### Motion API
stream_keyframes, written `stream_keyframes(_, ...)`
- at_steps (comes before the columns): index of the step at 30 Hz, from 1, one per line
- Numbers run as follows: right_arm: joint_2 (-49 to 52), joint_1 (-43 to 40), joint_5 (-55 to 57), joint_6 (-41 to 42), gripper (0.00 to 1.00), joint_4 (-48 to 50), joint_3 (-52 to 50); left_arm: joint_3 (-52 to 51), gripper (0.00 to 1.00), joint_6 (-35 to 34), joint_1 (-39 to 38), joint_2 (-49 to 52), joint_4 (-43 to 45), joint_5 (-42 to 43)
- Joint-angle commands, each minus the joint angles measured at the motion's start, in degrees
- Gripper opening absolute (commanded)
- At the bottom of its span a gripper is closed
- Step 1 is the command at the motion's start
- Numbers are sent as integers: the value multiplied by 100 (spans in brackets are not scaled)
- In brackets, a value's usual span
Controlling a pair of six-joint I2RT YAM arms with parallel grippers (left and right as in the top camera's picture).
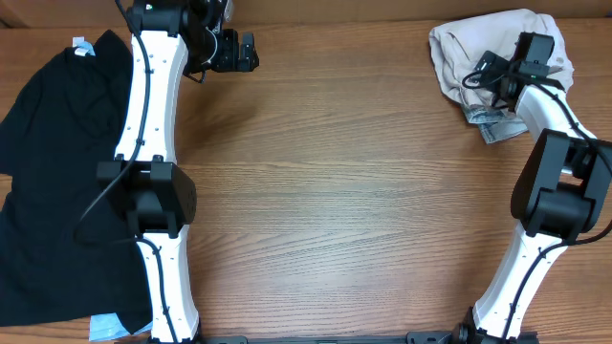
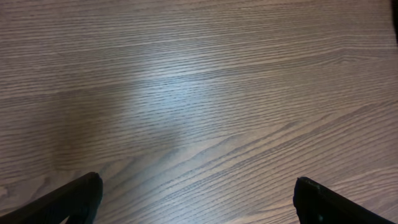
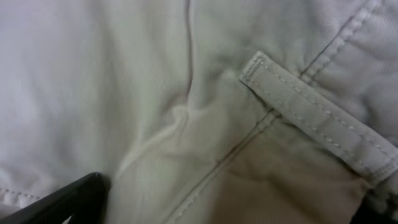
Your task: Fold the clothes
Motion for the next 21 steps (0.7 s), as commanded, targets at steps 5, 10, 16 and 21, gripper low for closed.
stream_keyframes(5,442,472,-1097,636,100,-1272,-116,-46,100,87,-39,9,-28,-31)
stream_keyframes(10,-7,472,-905,782,100,-1405,-90,-46,100,87,-39,9,-22,-17)
stream_keyframes(16,-822,400,-289,656,100,-1635,323,-46,100,92,-37,9,-17,-35)
stream_keyframes(21,-1447,306,-210,498,100,-2223,935,-46,100,92,-37,9,-20,-35)
